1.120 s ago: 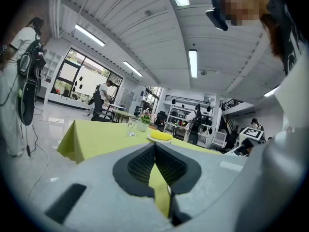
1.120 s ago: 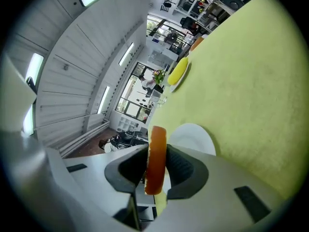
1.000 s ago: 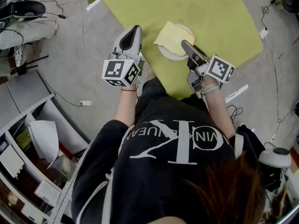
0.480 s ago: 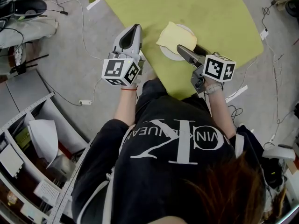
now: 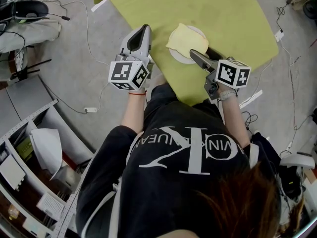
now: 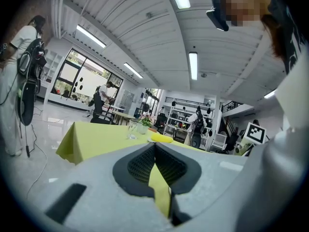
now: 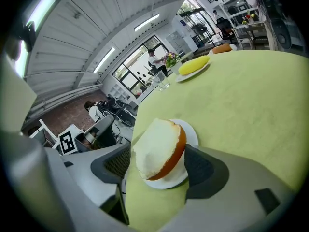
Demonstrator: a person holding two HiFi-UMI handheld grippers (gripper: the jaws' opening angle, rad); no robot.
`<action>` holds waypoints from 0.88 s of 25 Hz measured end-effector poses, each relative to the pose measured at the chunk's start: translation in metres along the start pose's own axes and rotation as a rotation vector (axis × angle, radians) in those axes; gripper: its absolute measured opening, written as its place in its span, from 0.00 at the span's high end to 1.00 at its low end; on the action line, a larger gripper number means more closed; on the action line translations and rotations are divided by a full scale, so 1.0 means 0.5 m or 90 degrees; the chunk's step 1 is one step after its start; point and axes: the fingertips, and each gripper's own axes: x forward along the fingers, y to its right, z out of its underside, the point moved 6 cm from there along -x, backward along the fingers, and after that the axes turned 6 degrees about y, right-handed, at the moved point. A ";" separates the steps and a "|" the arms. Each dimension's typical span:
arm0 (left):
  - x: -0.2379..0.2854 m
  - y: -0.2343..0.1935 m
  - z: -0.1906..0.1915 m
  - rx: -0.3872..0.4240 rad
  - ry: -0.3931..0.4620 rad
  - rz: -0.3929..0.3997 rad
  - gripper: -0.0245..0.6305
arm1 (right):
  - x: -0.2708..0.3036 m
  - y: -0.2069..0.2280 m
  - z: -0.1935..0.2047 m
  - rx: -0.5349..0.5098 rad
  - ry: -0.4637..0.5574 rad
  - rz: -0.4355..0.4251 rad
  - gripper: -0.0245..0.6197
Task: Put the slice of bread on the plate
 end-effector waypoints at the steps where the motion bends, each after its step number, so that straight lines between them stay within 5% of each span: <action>1: 0.001 0.002 0.000 0.001 0.000 0.002 0.95 | -0.002 0.002 0.001 0.001 0.002 0.002 0.44; 11: 0.012 0.014 -0.010 0.008 0.002 0.020 0.95 | -0.025 0.014 -0.009 0.004 0.036 0.017 0.43; 22: 0.019 0.019 -0.037 0.030 0.008 0.032 0.95 | -0.028 -0.015 -0.031 -0.098 0.072 -0.017 0.67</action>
